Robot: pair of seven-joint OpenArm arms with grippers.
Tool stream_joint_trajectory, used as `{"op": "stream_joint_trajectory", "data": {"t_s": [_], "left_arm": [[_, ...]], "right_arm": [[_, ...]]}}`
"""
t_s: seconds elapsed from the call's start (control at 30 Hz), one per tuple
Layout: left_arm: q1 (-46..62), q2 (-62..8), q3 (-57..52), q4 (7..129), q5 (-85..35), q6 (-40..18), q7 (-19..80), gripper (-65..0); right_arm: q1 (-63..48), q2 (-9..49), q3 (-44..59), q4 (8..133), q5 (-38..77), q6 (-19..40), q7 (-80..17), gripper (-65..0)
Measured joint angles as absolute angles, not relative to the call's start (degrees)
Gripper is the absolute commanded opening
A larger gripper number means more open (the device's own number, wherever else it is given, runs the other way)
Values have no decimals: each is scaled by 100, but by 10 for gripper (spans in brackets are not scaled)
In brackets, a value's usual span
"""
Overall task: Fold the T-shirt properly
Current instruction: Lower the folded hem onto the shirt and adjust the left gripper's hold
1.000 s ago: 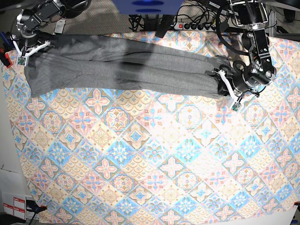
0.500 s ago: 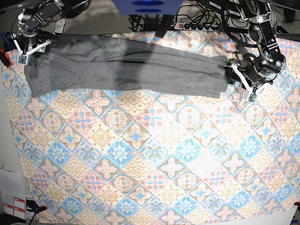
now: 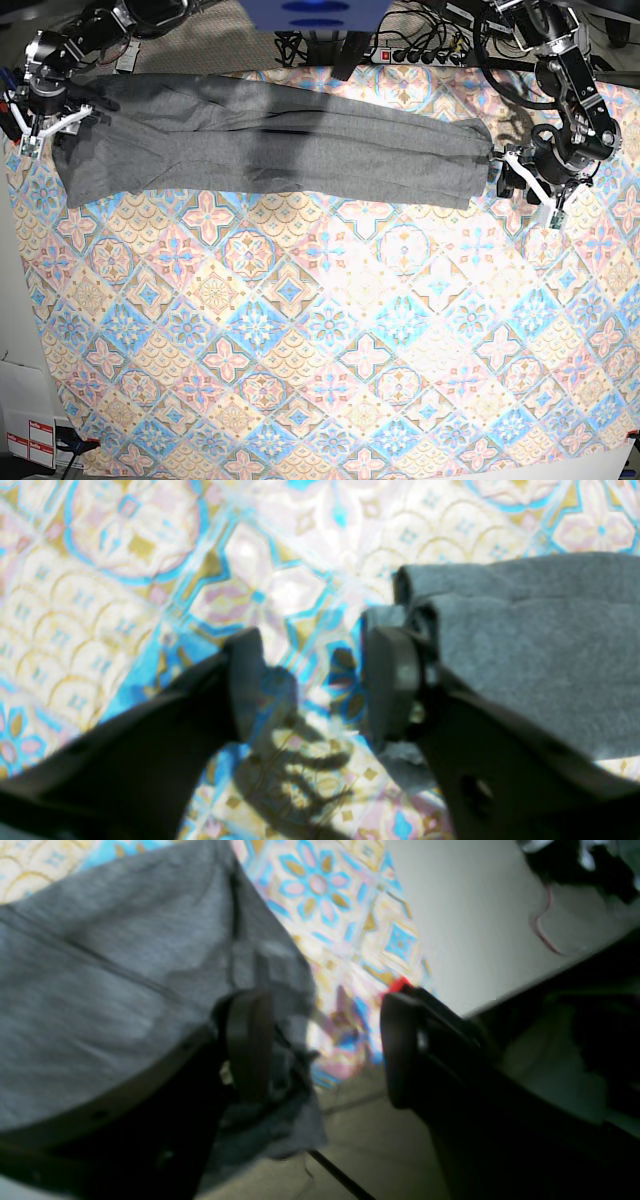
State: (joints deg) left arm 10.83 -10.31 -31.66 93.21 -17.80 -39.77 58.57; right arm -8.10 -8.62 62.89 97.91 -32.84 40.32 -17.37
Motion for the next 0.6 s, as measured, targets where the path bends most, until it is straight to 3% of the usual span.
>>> {"op": "stream_joint_trajectory", "data": {"t_s": [0.13, 0.43, 0.6], "left_arm": [[1118, -1028, -3162, 9310, -2171, -3994, 5850, -219], [919, -1479, -2569, 7885, -2963, -3970, 5798, -220], [878, -1487, -2508, 7708, -3048, -3966, 5774, -220]], "right_arm": [[-882, -871, 6077, 9797, -3286, 4051, -1710, -312], [-1175, -867, 5701, 9817, -3299, 4047, -1732, -312], [-1160, -858, 5688, 9817, -3299, 4047, -1728, -312]]}}
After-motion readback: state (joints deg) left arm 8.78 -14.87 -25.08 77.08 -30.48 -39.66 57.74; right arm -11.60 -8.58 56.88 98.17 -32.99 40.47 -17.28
